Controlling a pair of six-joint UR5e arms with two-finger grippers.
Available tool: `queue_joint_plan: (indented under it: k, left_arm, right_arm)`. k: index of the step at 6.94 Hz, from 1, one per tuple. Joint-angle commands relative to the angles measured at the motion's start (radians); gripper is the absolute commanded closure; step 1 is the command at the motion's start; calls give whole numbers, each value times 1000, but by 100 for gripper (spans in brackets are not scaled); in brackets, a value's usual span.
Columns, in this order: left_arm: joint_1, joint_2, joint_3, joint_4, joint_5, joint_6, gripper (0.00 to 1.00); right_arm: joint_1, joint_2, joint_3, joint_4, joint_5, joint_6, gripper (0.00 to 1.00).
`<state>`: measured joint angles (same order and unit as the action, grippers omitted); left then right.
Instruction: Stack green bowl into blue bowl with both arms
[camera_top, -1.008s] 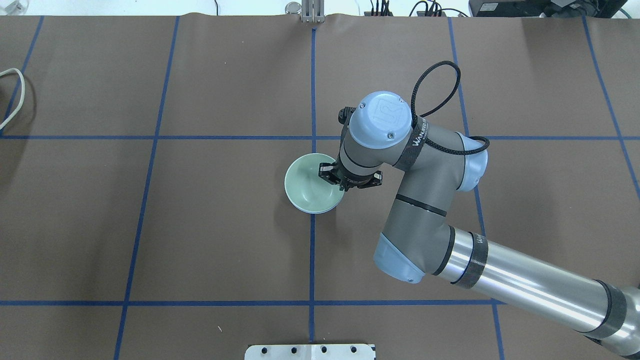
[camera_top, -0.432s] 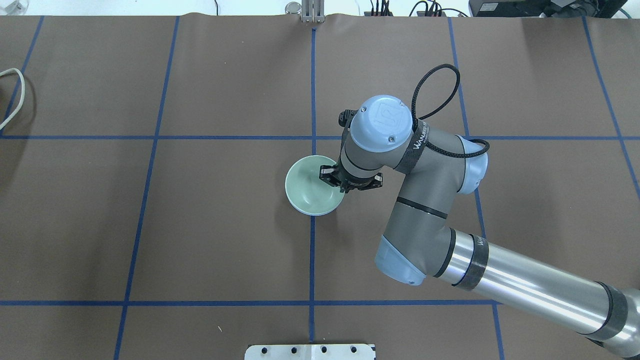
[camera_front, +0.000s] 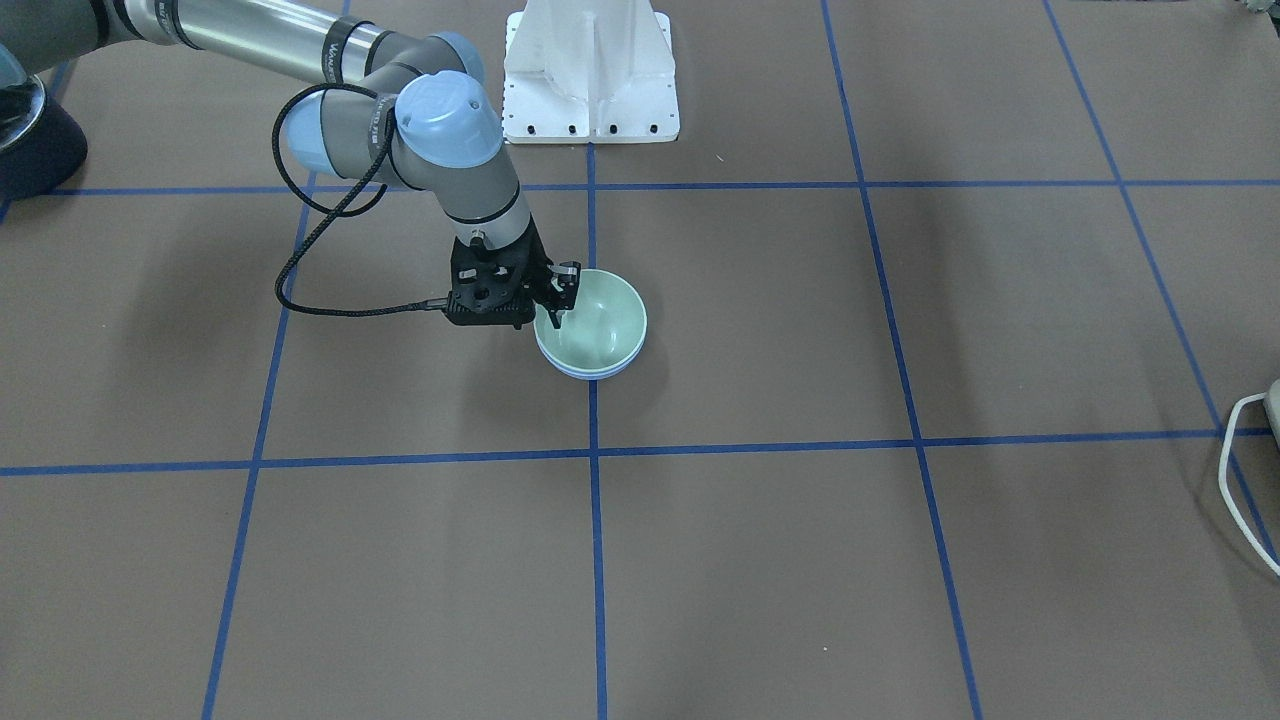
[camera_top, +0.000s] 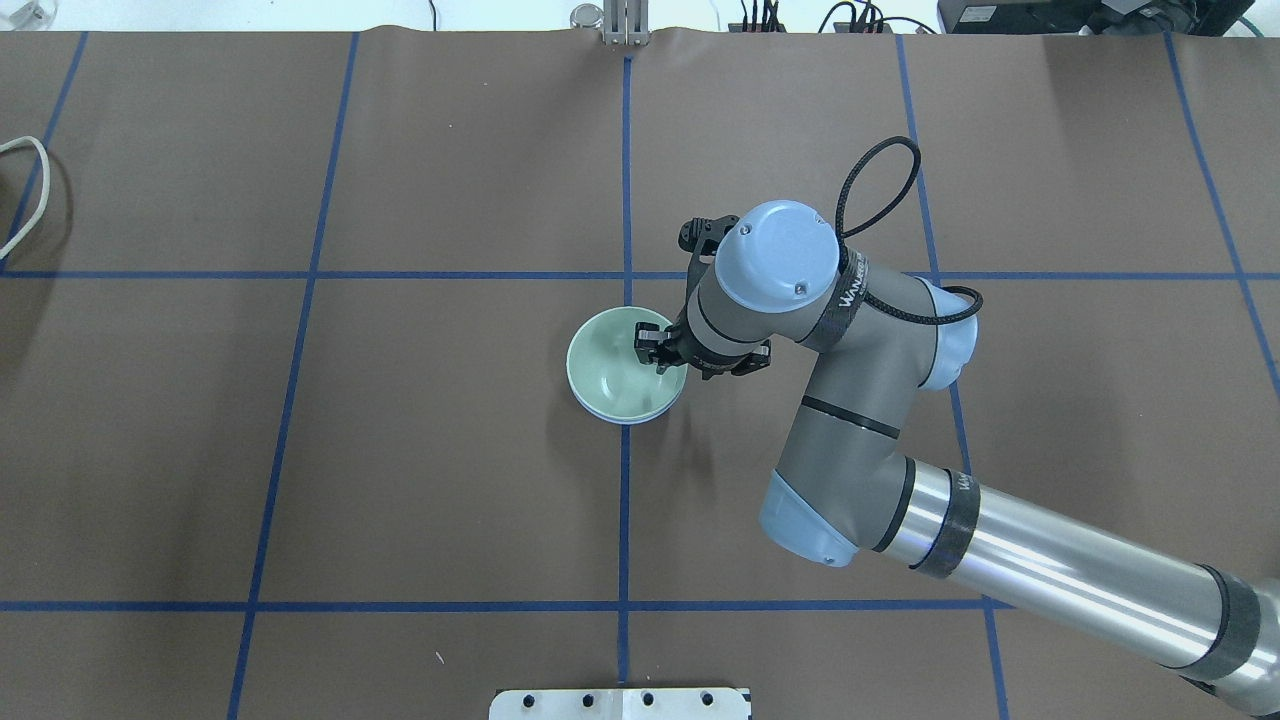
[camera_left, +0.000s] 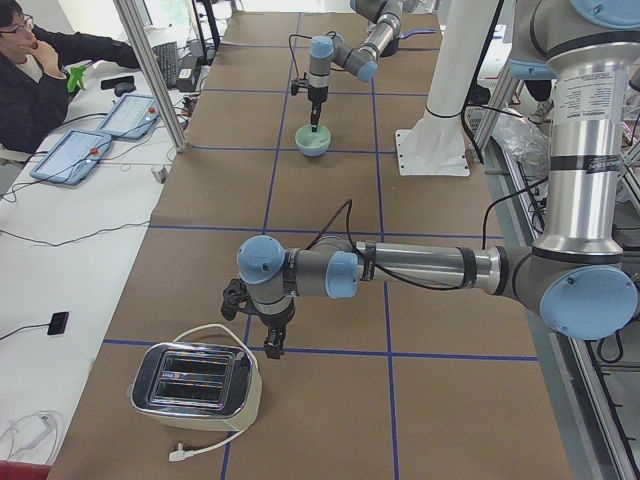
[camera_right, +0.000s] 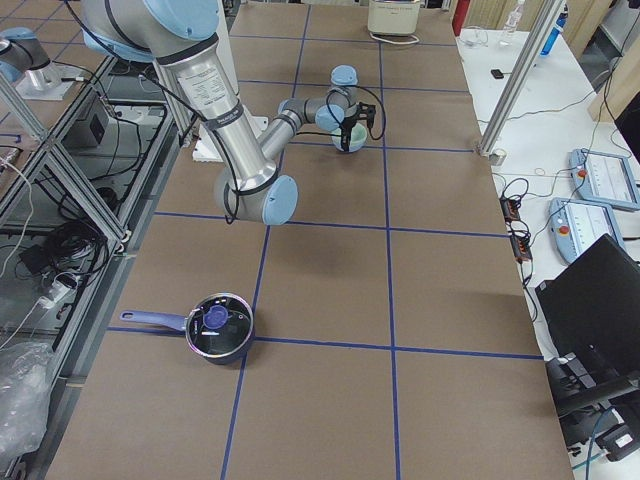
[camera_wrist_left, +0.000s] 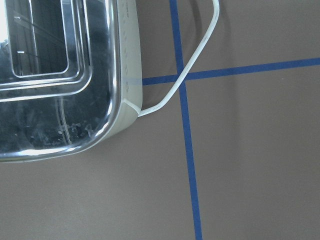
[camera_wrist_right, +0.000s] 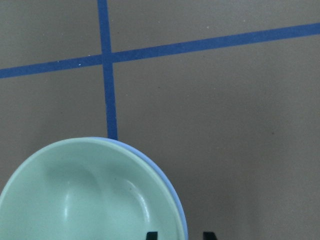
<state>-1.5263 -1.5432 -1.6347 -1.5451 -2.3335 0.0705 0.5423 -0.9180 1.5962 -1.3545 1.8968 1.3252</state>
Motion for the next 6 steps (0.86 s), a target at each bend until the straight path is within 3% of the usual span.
queue_joint_plan:
  k: [1,4,6]
  left_arm:
    - [0,0,-2,0,-1,-21,1]
    - [-3,2,-10,0,-1,-51,1]
    - [-5,2,-14,-1,-3,-46,1]
  right_arm:
    - [71,7,33,0,10,-12,0]
    - [328,-8,44,-76,216,-234,0]
    - [524,-82,18,-190,267,-611,0]
